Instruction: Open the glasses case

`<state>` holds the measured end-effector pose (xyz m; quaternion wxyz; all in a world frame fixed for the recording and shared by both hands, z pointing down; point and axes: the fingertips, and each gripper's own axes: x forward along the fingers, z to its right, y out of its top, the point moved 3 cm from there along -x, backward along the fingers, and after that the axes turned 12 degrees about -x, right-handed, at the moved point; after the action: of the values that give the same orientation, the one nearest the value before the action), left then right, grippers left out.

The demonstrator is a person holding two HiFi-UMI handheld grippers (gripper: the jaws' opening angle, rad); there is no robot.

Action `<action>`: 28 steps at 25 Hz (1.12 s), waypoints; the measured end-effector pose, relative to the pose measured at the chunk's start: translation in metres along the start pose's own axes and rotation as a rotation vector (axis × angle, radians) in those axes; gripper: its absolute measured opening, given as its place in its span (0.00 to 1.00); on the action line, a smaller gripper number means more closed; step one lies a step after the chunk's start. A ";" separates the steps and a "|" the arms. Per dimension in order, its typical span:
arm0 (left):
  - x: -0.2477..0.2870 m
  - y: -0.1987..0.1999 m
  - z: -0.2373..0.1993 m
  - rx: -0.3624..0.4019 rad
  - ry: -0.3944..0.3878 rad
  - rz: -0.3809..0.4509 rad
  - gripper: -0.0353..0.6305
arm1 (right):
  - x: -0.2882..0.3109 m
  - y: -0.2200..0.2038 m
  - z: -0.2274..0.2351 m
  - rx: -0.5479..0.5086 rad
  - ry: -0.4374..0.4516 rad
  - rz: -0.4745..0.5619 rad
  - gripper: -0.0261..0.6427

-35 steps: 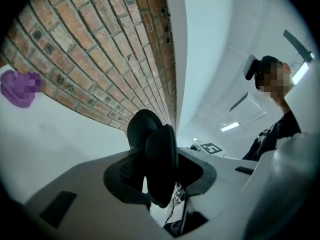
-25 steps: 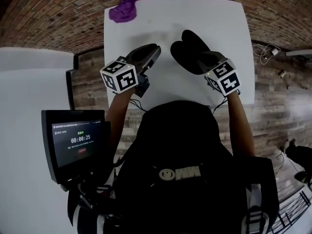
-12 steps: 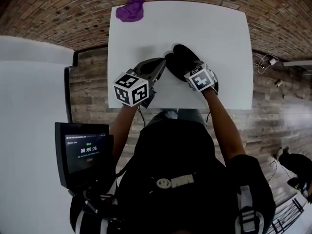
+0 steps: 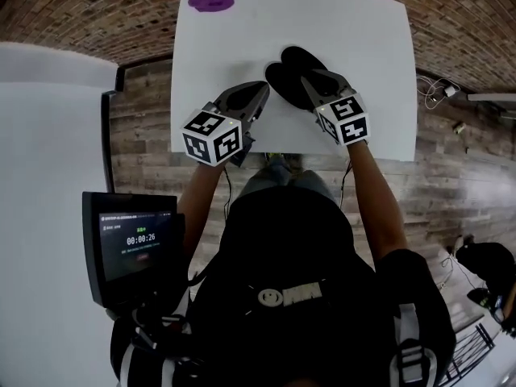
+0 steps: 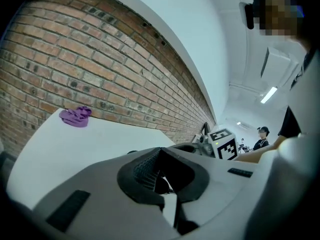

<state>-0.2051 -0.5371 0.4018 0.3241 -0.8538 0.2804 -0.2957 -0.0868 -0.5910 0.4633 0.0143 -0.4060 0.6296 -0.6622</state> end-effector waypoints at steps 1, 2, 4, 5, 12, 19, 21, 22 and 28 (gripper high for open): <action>-0.005 -0.005 0.010 0.012 0.004 0.009 0.06 | -0.017 0.010 -0.005 -0.006 -0.006 0.067 0.12; -0.009 -0.010 0.019 0.026 0.009 0.018 0.06 | -0.034 0.019 -0.010 -0.019 -0.010 0.123 0.07; -0.015 -0.019 0.037 0.057 0.019 0.032 0.06 | -0.063 0.028 -0.022 -0.061 -0.010 0.196 0.05; -0.017 -0.025 0.046 0.072 0.023 0.032 0.06 | -0.077 0.029 -0.029 -0.078 -0.008 0.214 0.05; -0.024 -0.099 0.121 0.128 0.014 -0.014 0.06 | -0.179 -0.023 -0.075 -0.085 0.001 0.227 0.05; -0.038 -0.180 0.195 0.150 0.004 -0.072 0.06 | -0.266 -0.071 -0.121 -0.058 0.007 0.230 0.05; -0.044 -0.193 0.211 0.142 -0.002 -0.078 0.06 | -0.283 -0.076 -0.133 -0.055 0.018 0.237 0.05; -0.047 -0.197 0.217 0.140 -0.001 -0.077 0.06 | -0.289 -0.077 -0.138 -0.055 0.022 0.244 0.05; -0.079 -0.219 0.237 0.155 0.004 -0.063 0.06 | -0.306 -0.079 -0.172 -0.050 0.033 0.269 0.05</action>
<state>-0.0327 -0.2536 0.3882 0.3792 -0.8339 0.2303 -0.3284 0.0616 -0.2710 0.3921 0.0824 -0.3071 0.6949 -0.6450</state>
